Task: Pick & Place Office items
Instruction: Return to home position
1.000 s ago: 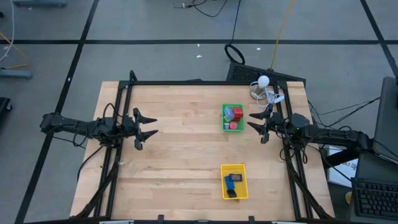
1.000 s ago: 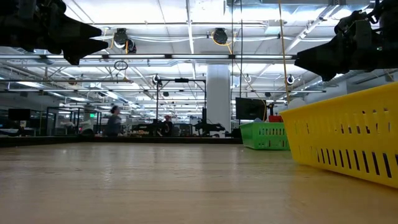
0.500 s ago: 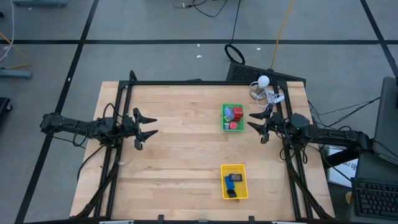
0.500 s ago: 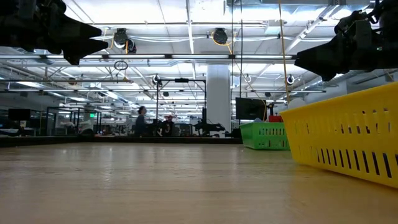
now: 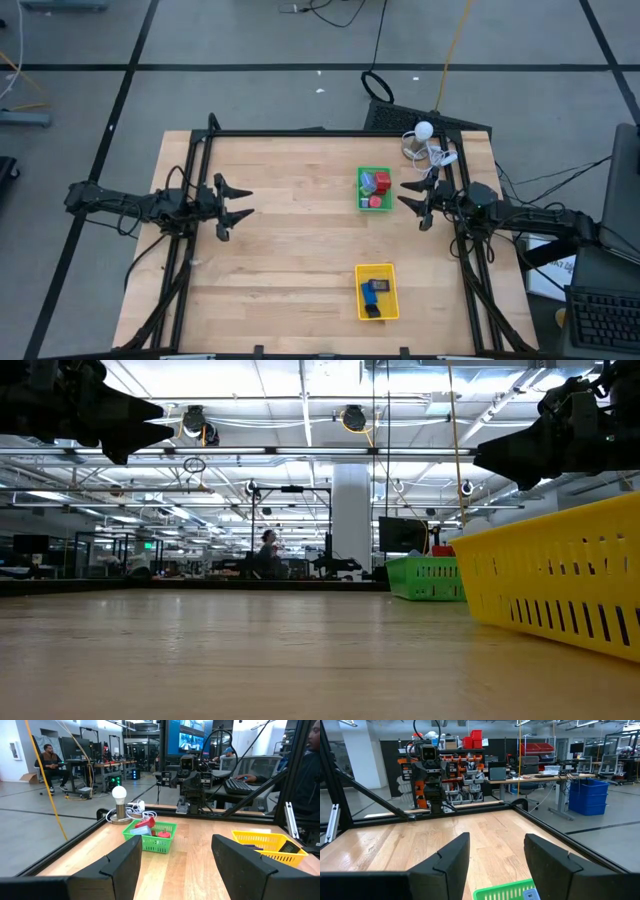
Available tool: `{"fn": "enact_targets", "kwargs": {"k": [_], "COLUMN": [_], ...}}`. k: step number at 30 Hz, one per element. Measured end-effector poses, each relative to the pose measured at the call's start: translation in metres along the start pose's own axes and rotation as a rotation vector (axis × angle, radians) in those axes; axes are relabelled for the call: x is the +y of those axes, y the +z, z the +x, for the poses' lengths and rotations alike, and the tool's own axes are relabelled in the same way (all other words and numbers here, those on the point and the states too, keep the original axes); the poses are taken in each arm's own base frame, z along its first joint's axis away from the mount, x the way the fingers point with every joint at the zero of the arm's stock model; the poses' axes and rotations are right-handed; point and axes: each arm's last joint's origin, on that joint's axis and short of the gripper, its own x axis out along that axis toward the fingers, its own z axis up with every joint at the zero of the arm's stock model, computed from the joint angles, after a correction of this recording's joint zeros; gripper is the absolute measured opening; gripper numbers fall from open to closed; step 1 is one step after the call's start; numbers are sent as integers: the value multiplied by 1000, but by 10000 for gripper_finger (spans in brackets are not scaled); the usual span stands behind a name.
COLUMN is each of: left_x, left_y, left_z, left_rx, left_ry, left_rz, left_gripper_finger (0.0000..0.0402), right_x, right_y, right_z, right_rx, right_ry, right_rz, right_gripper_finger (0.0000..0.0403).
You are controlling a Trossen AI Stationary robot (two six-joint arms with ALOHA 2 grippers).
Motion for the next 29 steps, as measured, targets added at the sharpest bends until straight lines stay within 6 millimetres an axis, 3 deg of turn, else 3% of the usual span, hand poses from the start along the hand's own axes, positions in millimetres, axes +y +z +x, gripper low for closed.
{"fn": "enact_targets", "kwargs": {"k": [29], "left_x": [0], "left_y": [0], "left_z": [0], "left_rx": [0], "left_ry": [0], "left_rz": [0], "left_gripper_finger": [244], "right_x": [0], "right_y": [0], "right_z": [0], "right_rx": [0], "right_ry": [0], "right_rz": [0], "right_gripper_finger": [174]}}
